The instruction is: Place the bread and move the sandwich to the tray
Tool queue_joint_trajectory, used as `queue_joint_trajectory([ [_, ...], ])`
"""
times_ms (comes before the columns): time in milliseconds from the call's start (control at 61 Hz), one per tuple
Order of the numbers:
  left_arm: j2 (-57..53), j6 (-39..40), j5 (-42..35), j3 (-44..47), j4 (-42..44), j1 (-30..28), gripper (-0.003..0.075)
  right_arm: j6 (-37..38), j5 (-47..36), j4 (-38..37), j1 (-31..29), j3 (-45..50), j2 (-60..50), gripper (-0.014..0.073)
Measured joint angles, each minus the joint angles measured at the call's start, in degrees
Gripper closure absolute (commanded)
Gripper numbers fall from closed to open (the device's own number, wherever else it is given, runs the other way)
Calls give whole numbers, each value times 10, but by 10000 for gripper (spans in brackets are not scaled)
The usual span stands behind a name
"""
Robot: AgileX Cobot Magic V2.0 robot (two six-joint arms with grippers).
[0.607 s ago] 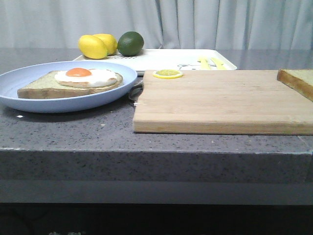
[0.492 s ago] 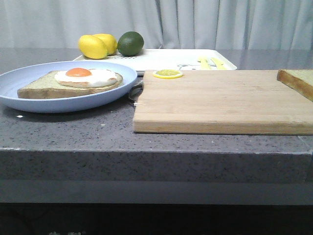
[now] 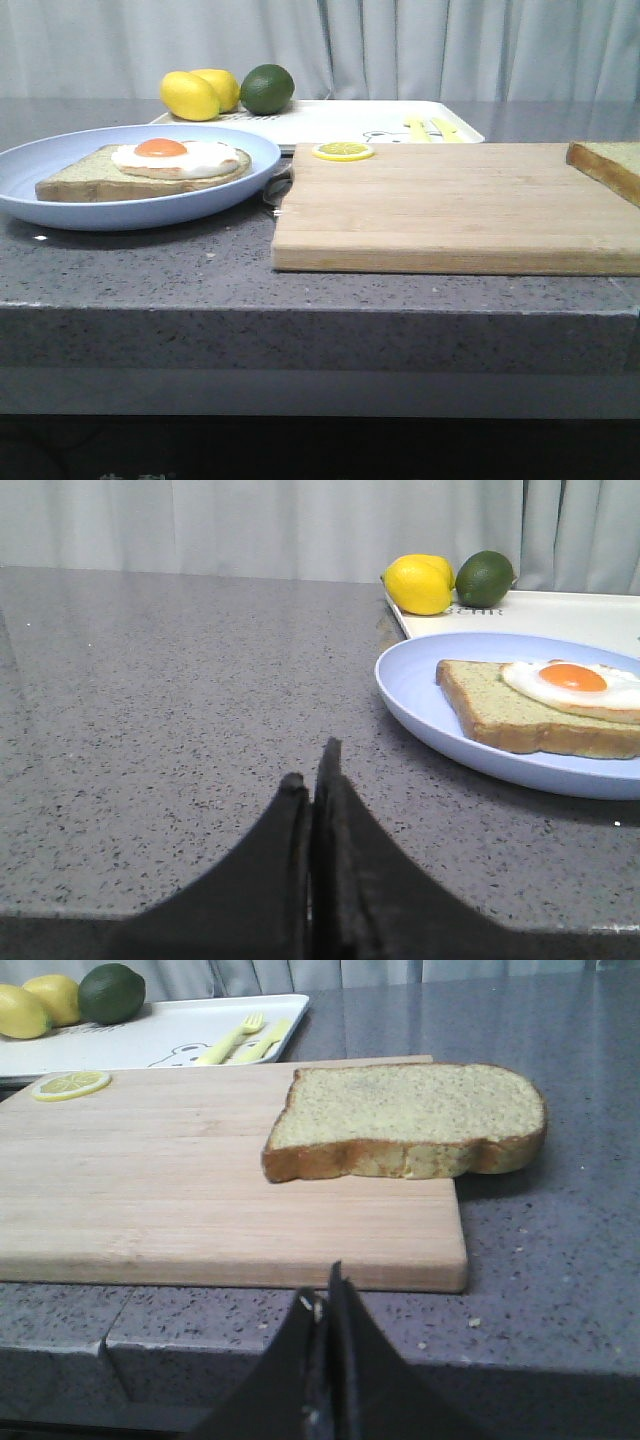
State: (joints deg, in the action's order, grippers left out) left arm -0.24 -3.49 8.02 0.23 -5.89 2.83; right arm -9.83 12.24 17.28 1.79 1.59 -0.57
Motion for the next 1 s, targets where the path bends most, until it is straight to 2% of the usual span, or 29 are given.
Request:
queue_joint_trajectory([
  [837, 0, 0, 0, 0, 0, 0, 741, 0, 0, 0, 0, 0, 0, 650],
  [1001, 0, 0, -12, 0, 0, 0, 741, 0, -25, 0, 0, 0, 0, 650],
])
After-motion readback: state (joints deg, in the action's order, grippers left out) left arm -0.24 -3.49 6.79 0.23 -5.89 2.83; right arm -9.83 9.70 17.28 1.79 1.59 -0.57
